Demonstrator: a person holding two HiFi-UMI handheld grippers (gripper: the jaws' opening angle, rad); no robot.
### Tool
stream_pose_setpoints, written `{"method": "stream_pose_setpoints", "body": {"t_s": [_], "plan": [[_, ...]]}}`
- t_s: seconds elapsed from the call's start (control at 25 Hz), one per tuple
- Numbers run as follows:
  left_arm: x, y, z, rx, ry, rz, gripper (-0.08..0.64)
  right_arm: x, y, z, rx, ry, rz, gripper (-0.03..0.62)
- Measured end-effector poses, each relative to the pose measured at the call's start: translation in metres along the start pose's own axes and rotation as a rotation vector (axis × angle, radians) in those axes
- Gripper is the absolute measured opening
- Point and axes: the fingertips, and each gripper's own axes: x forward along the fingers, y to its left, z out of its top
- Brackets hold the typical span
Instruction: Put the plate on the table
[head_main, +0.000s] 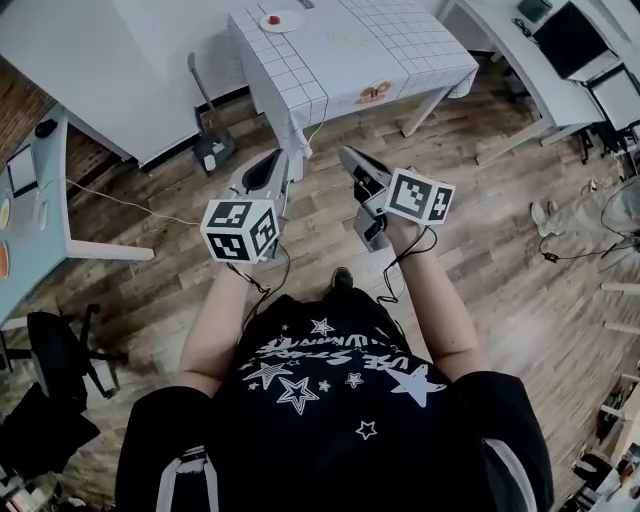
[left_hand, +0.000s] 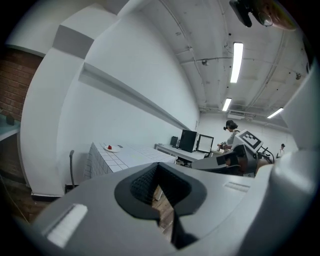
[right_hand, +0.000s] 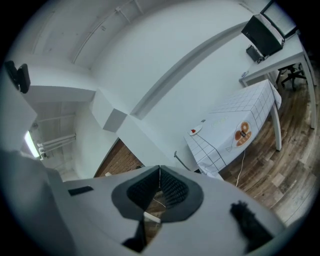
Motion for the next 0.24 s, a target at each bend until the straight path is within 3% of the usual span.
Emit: {"method": "stream_pose_setpoints", "body": {"t_s": [0.24], "plan": [[-0.025, 0.002, -0.002, 0.024, 0.001, -0.056, 0.009, -0.015, 0.018, -0.013, -0.001, -0.063, -0.050, 0.014]]}}
